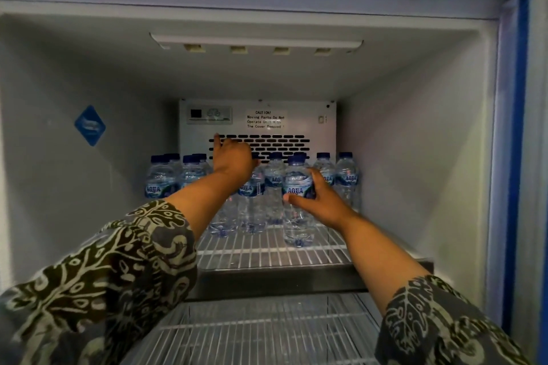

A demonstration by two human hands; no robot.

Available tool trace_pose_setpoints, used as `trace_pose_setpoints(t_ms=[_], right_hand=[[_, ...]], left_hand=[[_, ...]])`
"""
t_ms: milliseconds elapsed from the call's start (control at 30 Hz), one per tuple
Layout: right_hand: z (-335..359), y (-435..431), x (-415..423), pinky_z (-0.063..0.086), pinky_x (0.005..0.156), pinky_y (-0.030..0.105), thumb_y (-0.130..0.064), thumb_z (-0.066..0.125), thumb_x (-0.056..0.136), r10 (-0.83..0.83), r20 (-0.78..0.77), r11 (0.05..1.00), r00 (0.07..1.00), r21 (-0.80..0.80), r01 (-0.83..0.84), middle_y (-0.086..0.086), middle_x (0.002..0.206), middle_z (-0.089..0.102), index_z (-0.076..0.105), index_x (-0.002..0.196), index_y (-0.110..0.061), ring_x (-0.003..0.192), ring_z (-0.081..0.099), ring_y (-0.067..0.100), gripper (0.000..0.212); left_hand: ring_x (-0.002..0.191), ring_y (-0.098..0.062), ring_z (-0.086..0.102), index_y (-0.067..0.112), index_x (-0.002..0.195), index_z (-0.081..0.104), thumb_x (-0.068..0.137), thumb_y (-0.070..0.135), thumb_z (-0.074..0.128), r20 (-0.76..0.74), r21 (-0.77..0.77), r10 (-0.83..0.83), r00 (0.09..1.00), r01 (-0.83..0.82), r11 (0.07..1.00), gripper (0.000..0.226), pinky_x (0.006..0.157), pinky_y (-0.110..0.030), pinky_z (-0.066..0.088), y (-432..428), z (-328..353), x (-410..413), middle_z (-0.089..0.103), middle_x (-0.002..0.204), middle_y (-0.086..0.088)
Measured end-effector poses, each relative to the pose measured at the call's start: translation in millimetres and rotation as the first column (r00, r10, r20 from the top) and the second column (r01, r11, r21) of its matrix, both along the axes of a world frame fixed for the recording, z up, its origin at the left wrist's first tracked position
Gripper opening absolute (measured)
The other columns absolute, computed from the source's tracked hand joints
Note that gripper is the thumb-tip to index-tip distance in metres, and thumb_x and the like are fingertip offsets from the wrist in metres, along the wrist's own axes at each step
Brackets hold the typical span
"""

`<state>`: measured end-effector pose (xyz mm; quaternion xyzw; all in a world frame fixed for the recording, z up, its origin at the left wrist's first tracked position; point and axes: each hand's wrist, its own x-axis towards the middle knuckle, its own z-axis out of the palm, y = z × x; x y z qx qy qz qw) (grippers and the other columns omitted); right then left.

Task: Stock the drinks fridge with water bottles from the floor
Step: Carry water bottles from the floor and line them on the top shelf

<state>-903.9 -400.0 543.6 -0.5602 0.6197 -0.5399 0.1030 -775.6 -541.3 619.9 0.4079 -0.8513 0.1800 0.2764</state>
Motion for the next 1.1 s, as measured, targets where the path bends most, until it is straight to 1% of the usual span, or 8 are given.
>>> trace_pose_setpoints(t_ms=[100, 200, 300, 500, 567, 667, 767, 1100], right_hand=[[-0.3, -0.6, 0.2, 0.043, 0.087, 0.018, -0.023, 0.069, 0.084, 0.001, 0.003, 1.0, 1.0, 0.001, -0.001, -0.003, 0.121, 0.054, 0.027, 0.141, -0.021, 0.111, 0.056, 0.015, 0.071], [-0.7, 0.9, 0.8, 0.043, 0.085, 0.017, -0.024, 0.07, 0.083, -0.012, -0.003, 1.0, 1.0, 0.011, 0.012, -0.002, 0.122, 0.054, 0.026, 0.142, -0.022, 0.106, 0.057, 0.012, 0.073], [-0.6, 1.6, 1.0, 0.042, 0.089, 0.023, -0.025, 0.068, 0.085, -0.033, -0.01, 0.999, 0.999, 0.031, 0.034, 0.0, 0.126, 0.053, 0.024, 0.143, -0.024, 0.111, 0.056, 0.015, 0.073], [7.6, -1.5, 2.8, 0.041, 0.105, 0.047, -0.038, 0.066, 0.084, -0.115, -0.017, 0.988, 0.993, 0.105, 0.116, 0.006, 0.15, 0.034, 0.015, 0.145, -0.03, 0.13, 0.042, 0.029, 0.081], [17.4, -6.3, 5.4, 0.047, 0.097, 0.048, -0.037, 0.068, 0.083, -0.142, -0.026, 0.975, 0.99, 0.168, 0.144, 0.007, 0.152, 0.03, 0.012, 0.146, -0.031, 0.129, 0.043, 0.032, 0.085], [35.1, -18.8, 13.1, 0.051, 0.061, 0.032, -0.03, 0.07, 0.082, -0.166, -0.048, 0.953, 0.985, 0.249, 0.173, 0.007, 0.152, 0.029, 0.009, 0.148, -0.027, 0.117, 0.051, 0.033, 0.09], [38.5, -34.1, 19.5, 0.045, 0.054, 0.027, -0.027, 0.07, 0.082, -0.188, -0.034, 0.958, 0.982, 0.216, 0.191, 0.008, 0.146, 0.036, 0.008, 0.148, -0.02, 0.106, 0.053, 0.028, 0.091], [9.5, -47.6, 14.6, 0.045, 0.09, 0.031, -0.02, 0.075, 0.079, -0.138, 0.002, 0.99, 0.99, 0.016, 0.138, 0.006, 0.131, 0.051, 0.026, 0.139, -0.013, 0.114, 0.053, 0.022, 0.078]], left_hand=[[0.123, -0.031, 0.046, 0.008, 0.103, 0.061, 0.095, 0.046, 0.044, -0.02, 0.008, -0.01, 1.0, 0.01, 1.0, 0.043, 0.117, -0.048, -0.003, 2.8, -1.6, 0.0, 0.061, 0.116, -0.015], [0.126, -0.032, 0.045, 0.016, 0.132, 0.046, 0.096, 0.04, 0.045, -0.112, -0.028, -0.095, 0.989, 0.093, 0.995, 0.043, 0.116, -0.049, -0.007, 2.4, -10.7, 2.4, 0.062, 0.118, -0.015], [0.129, -0.03, 0.04, 0.019, 0.134, 0.044, 0.098, 0.036, 0.04, -0.111, -0.107, -0.158, 0.981, 0.147, 0.983, 0.039, 0.115, -0.051, -0.009, 2.1, -24.2, 5.2, 0.062, 0.118, -0.013], [0.147, -0.028, 0.0, 0.027, 0.147, 0.024, 0.097, 0.038, 0.042, -0.295, -0.067, -0.279, 0.914, 0.271, 0.96, 0.055, 0.107, -0.052, -0.021, 4.1, -52.5, 22.8, 0.016, 0.157, -0.01], [0.147, -0.025, -0.002, 0.026, 0.147, 0.024, 0.096, 0.036, 0.045, -0.368, -0.088, -0.308, 0.878, 0.297, 0.951, 0.056, 0.108, -0.051, -0.021, 3.1, -59.1, 27.8, 0.012, 0.158, -0.007], [0.148, -0.023, -0.003, 0.026, 0.147, 0.024, 0.096, 0.038, 0.045, -0.374, -0.088, -0.31, 0.874, 0.299, 0.95, 0.057, 0.109, -0.051, -0.021, -0.9, -62.4, 31.7, 0.013, 0.159, -0.004], [0.147, -0.02, -0.007, 0.029, 0.149, 0.019, 0.096, 0.043, 0.044, -0.327, -0.074, -0.312, 0.892, 0.305, 0.949, 0.06, 0.107, -0.048, -0.024, -4.9, -64.9, 31.8, 0.01, 0.159, -0.001], [0.147, -0.02, -0.011, 0.022, 0.151, 0.004, 0.096, 0.053, 0.032, -0.161, -0.116, -0.302, 0.94, 0.286, 0.951, 0.069, 0.106, -0.042, -0.026, -10.2, -44.3, 21.8, 0.015, 0.158, -0.005]])
